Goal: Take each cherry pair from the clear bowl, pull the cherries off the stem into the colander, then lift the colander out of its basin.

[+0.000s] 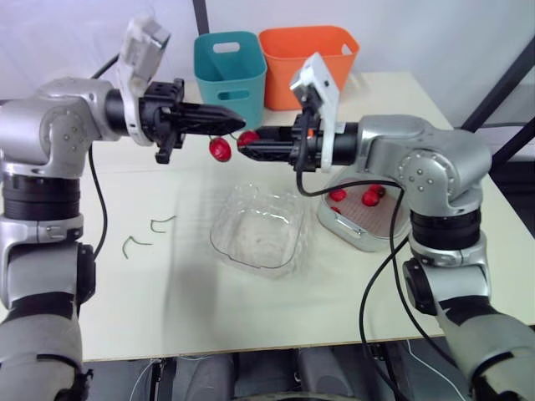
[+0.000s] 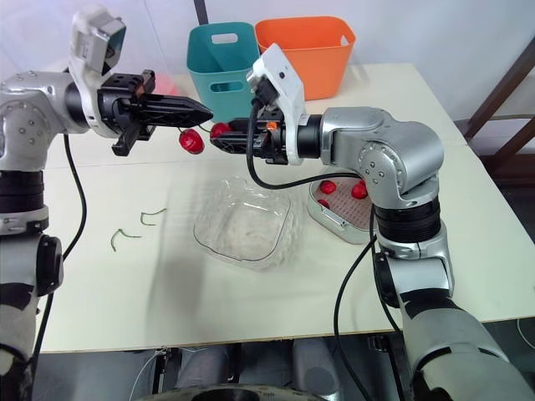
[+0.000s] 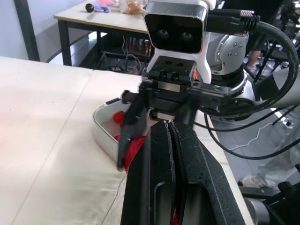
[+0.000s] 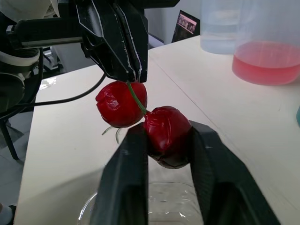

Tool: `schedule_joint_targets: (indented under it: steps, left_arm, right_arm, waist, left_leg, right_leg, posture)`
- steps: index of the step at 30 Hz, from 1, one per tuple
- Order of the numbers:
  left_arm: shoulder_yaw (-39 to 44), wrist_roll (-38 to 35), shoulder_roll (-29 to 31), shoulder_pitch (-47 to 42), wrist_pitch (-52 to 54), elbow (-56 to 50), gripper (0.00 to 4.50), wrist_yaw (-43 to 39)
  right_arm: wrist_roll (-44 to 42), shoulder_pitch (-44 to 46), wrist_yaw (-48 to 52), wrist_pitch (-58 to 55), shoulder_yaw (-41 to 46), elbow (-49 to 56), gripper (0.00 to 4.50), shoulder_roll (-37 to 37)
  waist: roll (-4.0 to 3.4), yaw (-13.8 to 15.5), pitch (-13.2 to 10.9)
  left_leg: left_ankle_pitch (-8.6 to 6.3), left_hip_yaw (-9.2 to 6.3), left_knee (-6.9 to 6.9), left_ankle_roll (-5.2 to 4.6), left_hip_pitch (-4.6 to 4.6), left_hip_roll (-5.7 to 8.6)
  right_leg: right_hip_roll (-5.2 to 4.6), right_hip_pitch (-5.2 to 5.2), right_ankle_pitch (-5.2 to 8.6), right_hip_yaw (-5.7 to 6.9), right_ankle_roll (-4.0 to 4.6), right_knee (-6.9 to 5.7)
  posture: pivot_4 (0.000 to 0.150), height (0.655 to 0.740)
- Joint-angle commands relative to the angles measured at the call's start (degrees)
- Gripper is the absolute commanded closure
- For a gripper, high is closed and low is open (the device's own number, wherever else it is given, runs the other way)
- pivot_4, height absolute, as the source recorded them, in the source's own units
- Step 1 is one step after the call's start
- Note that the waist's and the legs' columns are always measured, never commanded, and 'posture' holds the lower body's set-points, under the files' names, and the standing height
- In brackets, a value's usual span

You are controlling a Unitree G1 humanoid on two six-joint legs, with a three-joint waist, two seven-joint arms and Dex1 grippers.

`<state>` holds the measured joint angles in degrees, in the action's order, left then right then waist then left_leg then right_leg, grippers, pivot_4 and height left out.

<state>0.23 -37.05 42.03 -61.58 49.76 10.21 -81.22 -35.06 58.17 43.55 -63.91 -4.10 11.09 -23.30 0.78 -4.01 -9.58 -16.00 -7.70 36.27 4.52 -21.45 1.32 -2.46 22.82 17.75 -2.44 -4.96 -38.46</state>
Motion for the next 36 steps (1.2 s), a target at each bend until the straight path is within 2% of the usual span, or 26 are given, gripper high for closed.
schedule_joint_targets:
  steps: [1,10,17,31,34,36]
  left_arm:
    - [1.0,-0.9,0.3,-1.1,-0.3,-1.0,4.50,-0.1]
    - [1.1,-0.6,0.6,-1.0,-0.9,-0.7,4.50,-0.2]
    - [1.4,-0.9,1.2,-0.4,-0.7,-1.1,4.50,-0.5]
    - [1.3,-1.4,1.6,0.3,0.0,-1.9,4.50,-0.7]
    - [1.2,-1.5,1.4,0.3,-0.2,-1.8,4.50,-0.5]
    - [1.2,-1.5,1.4,0.2,-0.2,-1.8,4.50,-0.4]
  right_arm:
    - [-0.4,0.6,-0.2,1.4,0.0,1.1,3.88,0.0]
    - [-0.4,-0.2,0.6,2.4,-1.0,1.5,3.88,-1.1]
    - [-0.3,-0.6,0.3,2.6,-0.7,0.5,0.50,-1.3]
    - [-1.2,0.2,-0.2,2.8,-0.3,-0.7,0.50,0.2]
    - [-1.7,0.2,-0.2,2.4,-0.3,-0.3,1.40,0.5]
    - [-2.1,0.2,-0.4,2.1,-0.2,0.0,2.39,0.8]
  waist:
    - [0.00,0.0,0.0]
    - [0.00,0.0,0.0]
    - [0.00,0.0,0.0]
    - [0.00,0.0,0.0]
    - [0.00,0.0,0.0]
    - [0.00,0.0,0.0]
  left_leg:
    - [0.00,0.00,0.00,0.00,0.00,0.00]
    - [0.00,0.00,0.00,0.00,0.00,0.00]
    - [0.00,0.01,0.00,0.00,0.00,0.00]
    - [0.00,0.00,-0.01,0.00,0.00,0.00]
    - [0.00,0.01,-0.01,0.00,0.00,0.00]
    - [0.00,0.00,-0.01,0.00,0.00,0.00]
  right_leg:
    - [0.00,0.00,0.00,0.00,0.00,0.00]
    - [0.00,0.00,0.00,0.00,0.00,0.00]
    - [0.00,0.00,0.00,0.00,0.00,0.00]
    - [0.01,0.00,0.00,0.00,0.00,0.01]
    - [0.01,0.00,0.00,0.00,0.00,0.01]
    - [0.01,0.00,0.00,0.00,0.00,0.01]
  posture:
    - [0.150,0.7400]
    - [0.150,0.7400]
    - [0.150,0.7400]
    - [0.150,0.7400]
    - [0.150,0.7400]
    - [0.150,0.7400]
